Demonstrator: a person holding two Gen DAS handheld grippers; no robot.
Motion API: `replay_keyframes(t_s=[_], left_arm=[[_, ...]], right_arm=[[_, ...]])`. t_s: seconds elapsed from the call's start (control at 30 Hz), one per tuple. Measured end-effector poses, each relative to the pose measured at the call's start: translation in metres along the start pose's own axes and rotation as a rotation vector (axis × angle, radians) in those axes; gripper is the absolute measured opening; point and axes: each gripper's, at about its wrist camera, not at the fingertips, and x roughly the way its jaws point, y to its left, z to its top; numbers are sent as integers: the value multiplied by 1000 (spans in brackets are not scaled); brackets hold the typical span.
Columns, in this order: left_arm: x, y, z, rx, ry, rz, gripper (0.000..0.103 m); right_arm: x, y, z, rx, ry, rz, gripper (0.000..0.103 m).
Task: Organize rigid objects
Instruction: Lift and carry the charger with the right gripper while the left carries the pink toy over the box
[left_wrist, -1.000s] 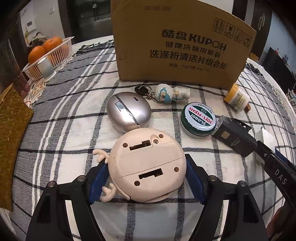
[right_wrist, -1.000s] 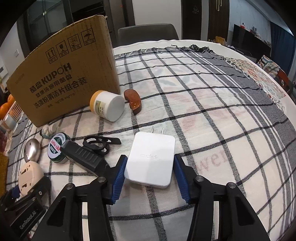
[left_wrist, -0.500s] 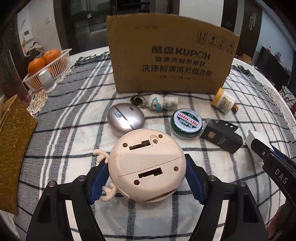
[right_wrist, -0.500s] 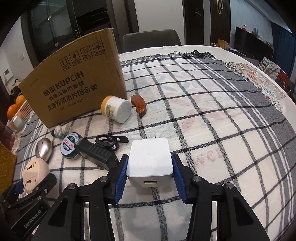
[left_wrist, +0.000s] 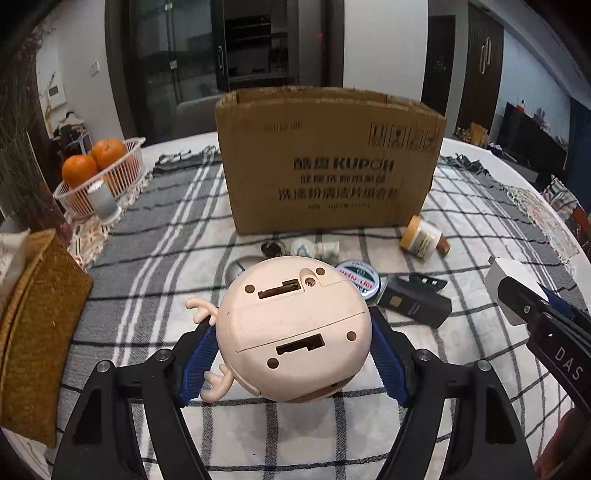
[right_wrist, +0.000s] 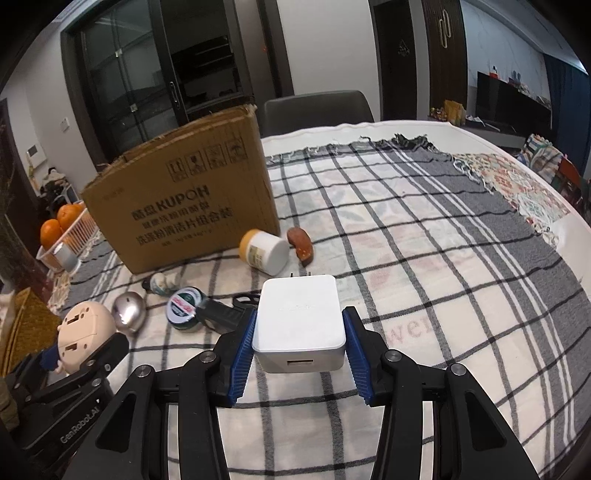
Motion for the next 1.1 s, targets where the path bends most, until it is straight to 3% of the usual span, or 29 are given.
replay_keyframes(t_s=[0.27, 0.63, 1.1], left_arm=[[-26, 5, 21, 34, -104, -2, 76], [-45, 10, 62, 35, -187, -38, 76], [-43, 20, 106, 34, -214, -30, 76]], right_arm=[[-26, 15, 15, -29, -79, 38, 47], [-46, 29, 45, -27, -175, 102, 47], [-47, 49, 84, -32, -233, 166, 47]])
